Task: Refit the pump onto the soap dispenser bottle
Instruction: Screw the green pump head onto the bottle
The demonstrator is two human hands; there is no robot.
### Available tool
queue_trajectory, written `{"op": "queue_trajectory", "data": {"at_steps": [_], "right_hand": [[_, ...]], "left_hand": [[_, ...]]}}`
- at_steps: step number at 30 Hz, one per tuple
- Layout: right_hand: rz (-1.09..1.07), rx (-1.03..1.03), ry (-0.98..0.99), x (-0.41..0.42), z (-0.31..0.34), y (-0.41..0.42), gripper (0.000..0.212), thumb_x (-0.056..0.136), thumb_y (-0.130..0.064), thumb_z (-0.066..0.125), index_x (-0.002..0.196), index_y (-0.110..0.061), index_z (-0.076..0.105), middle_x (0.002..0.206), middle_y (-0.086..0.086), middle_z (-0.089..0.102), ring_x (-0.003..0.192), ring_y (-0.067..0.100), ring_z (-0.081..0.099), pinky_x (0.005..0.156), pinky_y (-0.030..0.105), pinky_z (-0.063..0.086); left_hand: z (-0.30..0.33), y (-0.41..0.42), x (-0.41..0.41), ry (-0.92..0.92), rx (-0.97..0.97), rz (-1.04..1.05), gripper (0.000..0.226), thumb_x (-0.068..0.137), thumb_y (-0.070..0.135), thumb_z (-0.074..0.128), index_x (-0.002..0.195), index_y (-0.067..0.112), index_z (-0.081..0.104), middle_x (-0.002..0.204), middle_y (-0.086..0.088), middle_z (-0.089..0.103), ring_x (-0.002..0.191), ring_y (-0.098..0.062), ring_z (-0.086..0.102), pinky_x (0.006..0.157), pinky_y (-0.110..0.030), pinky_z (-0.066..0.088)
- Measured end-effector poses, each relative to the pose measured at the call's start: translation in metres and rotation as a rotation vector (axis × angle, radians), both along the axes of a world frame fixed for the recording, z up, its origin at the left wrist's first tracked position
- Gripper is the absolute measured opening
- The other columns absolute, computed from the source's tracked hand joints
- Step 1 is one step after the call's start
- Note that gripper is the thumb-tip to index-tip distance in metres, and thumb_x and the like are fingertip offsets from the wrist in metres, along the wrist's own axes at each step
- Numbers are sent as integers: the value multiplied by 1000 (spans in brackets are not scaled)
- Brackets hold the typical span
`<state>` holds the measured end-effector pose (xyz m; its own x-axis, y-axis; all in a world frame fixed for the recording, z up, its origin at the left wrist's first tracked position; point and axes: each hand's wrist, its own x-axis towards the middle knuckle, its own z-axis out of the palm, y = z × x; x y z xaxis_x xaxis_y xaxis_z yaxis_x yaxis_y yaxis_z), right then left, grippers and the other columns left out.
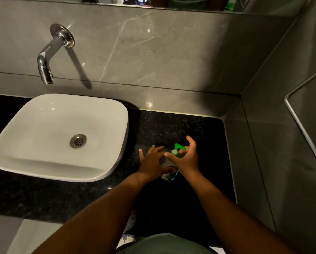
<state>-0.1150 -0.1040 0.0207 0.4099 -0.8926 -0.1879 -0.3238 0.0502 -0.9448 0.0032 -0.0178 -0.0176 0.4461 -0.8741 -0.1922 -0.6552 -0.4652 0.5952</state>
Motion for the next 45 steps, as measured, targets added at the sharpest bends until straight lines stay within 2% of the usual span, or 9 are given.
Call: {"op": "queue_trajectory", "data": {"at_steps": [5,10,15,19,21,27,34,38,45], "right_hand": [[170,91,-87,-8,1,-7,96,71,-8,80,147,-13,21,134,13,54,124,15,49,102,26,38],[124,35,-23,-8,0,-9,80,68,-11,82,136,-11,41,93,10,65,85,9,61,85,26,48],[216,93,-32,-6,-5,-13,67,71,-18,81,130,-12,51,121,2,60,113,14,56,95,26,47],[410,142,-77,-9,3,-34,37,76,-13,76,109,-23,63,111,3,69,107,20,65,89,23,53],[537,204,-82,-8,9,-44,35,79,-8,72,111,-21,64,116,10,69,103,17,66,91,30,55],[660,229,-83,1,10,-54,39,82,1,67,120,-2,60,111,13,68,95,12,68,80,21,55],[400,154,-78,3,-4,-37,30,81,-2,69,111,-2,66,110,4,68,92,4,66,76,14,53],[223,48,-59,11,-12,-20,26,81,-5,69,107,-1,68,103,-3,68,91,-1,64,72,6,48],[82,-157,139,24,-12,-6,20,79,-24,70,96,-13,72,94,5,74,84,13,67,80,35,57]], "left_hand": [[1,3,4,-17,19,37,87,49,83,52,123,39,58,151,8,38,145,-20,15,108,-59,-16],[7,2,5,-3,31,35,86,52,81,55,128,40,54,151,8,37,145,-20,14,108,-58,-17],[7,-2,6,31,51,18,72,64,69,68,128,39,55,153,7,35,146,-21,13,108,-61,-15],[6,-6,13,156,98,-19,80,59,75,66,129,41,54,155,5,31,146,-22,10,109,-62,-15],[6,-7,19,246,102,-73,84,54,81,62,128,41,56,153,4,34,145,-23,16,112,-65,-5],[7,-10,25,585,-17,-146,61,64,61,77,114,26,69,132,5,56,122,-17,53,107,-53,36],[0,-4,8,257,-41,55,60,60,77,62,100,32,68,113,9,64,118,-17,52,108,-57,29],[8,-9,-6,-19,20,181,61,58,79,54,100,38,66,122,11,60,133,-20,35,106,-72,-6],[16,-13,-13,-92,51,240,44,69,57,67,108,36,66,141,3,48,144,-26,17,104,-70,-12]]}}
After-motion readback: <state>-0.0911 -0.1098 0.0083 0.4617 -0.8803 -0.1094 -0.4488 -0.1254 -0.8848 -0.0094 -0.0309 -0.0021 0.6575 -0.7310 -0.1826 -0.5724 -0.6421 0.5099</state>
